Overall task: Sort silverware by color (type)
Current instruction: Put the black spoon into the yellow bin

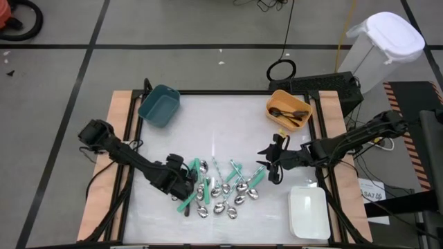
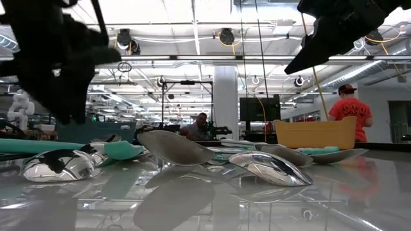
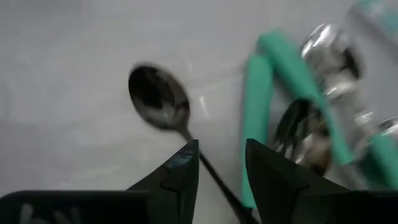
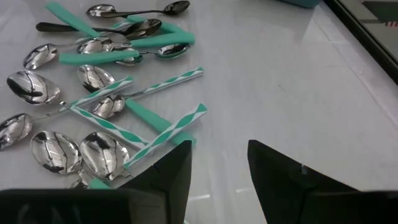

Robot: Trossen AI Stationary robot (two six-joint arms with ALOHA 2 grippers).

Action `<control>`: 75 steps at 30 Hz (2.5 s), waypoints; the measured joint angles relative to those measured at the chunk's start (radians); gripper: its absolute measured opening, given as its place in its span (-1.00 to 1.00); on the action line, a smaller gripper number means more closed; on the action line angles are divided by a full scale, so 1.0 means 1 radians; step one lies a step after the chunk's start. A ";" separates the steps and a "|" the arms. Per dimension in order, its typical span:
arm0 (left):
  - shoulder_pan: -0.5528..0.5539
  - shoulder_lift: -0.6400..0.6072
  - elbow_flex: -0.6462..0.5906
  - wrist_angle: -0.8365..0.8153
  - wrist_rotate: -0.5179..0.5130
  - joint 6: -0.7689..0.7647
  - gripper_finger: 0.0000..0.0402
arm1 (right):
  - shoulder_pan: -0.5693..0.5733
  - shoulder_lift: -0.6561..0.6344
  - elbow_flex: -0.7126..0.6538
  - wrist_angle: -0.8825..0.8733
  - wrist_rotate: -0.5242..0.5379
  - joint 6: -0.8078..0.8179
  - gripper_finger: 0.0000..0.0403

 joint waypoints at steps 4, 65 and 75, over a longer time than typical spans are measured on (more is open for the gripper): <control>-0.007 0.051 0.000 0.029 0.049 -0.009 -0.35 | 0.002 0.004 0.000 -0.001 -0.002 0.000 -0.25; 0.074 0.172 0.478 -0.115 -0.597 0.401 -0.97 | 0.065 0.113 -0.124 0.498 -0.002 -0.172 -0.25; 0.083 0.172 0.542 0.389 -0.692 0.977 -0.97 | 0.065 0.255 -0.132 0.889 -0.111 -0.227 -0.25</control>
